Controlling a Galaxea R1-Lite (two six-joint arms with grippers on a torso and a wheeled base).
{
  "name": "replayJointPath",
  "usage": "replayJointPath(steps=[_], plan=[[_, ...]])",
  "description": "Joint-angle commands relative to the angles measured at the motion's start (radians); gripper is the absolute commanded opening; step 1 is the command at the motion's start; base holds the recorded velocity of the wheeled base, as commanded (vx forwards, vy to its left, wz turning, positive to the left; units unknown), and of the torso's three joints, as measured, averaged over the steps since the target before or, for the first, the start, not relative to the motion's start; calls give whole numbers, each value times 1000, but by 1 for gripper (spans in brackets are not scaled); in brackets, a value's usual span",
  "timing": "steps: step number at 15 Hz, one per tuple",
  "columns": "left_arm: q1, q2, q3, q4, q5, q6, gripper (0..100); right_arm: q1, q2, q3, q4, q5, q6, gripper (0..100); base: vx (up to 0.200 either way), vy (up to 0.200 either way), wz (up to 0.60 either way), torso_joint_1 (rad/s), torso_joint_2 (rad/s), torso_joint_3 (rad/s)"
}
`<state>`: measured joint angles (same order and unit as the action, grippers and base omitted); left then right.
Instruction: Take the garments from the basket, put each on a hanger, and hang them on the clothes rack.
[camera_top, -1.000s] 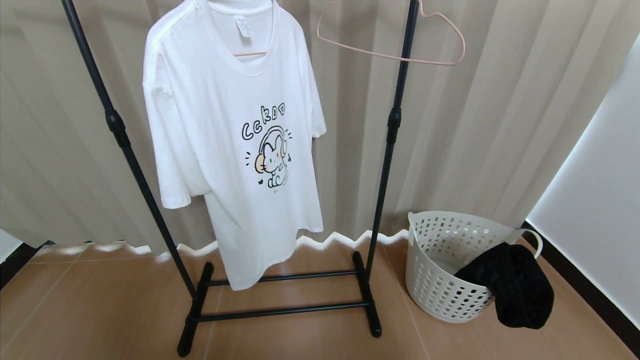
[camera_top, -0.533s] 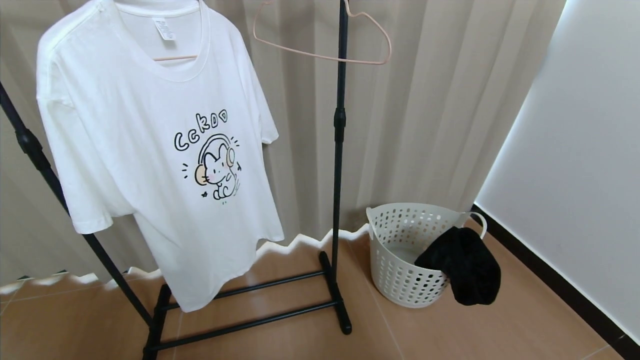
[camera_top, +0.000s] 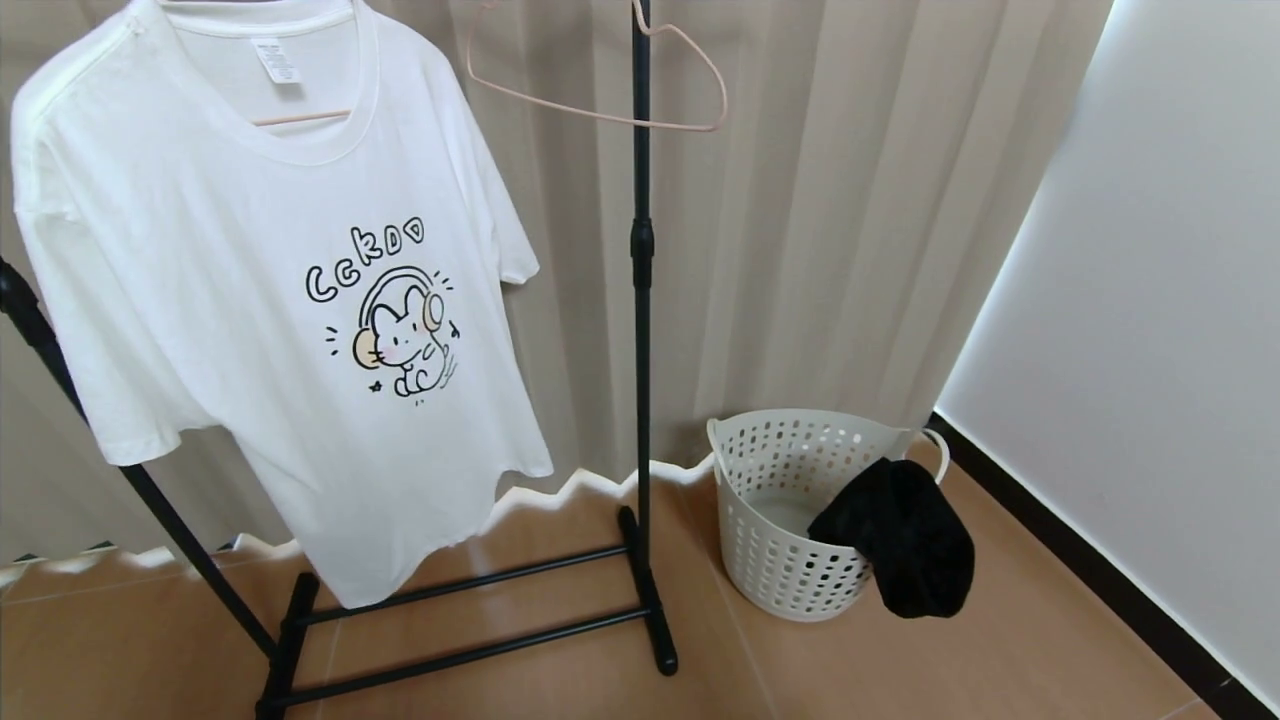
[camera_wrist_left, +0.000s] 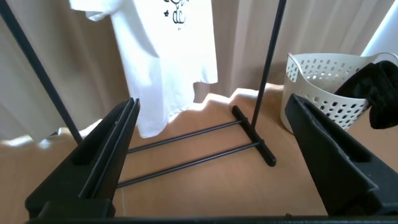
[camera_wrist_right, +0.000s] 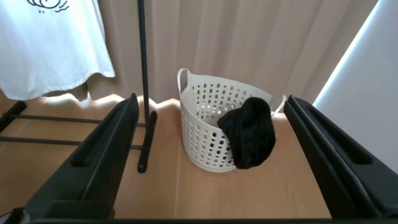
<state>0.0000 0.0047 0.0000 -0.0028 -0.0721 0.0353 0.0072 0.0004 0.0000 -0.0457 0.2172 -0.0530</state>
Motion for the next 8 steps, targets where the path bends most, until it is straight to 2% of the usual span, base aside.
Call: replayJointPath(steps=[1,3,5,8], plan=[[0,1,0,0,0,0,100,0,0,0,0,1,-1,100,0,-200,0,-7,12,2],[0,0,0,0,0,0,100,0,0,0,0,1,-1,100,0,-200,-600,0,2,5],[0,0,0,0,0,0,100,0,0,0,0,1,-1,100,200,-200,0,7,0,-2],[0,0,0,0,0,0,100,0,0,0,0,1,-1,100,200,0,0,1,2,1]])
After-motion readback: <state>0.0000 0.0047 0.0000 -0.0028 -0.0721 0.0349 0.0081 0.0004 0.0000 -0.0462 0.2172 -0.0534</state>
